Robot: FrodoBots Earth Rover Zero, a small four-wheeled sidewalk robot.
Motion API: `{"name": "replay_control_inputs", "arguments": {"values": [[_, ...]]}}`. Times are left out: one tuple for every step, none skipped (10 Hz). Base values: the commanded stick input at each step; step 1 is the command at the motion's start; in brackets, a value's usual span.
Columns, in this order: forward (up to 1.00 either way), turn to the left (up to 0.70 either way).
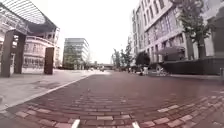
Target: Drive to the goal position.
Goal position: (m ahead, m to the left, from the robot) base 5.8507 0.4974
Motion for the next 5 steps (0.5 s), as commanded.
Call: {"name": "replay_control_inputs", "arguments": {"values": [[0.70, 0.00], [0.70, 0.00], [0.70, 0.00], [0.70, 0.00], [0.70, 0.00]]}}
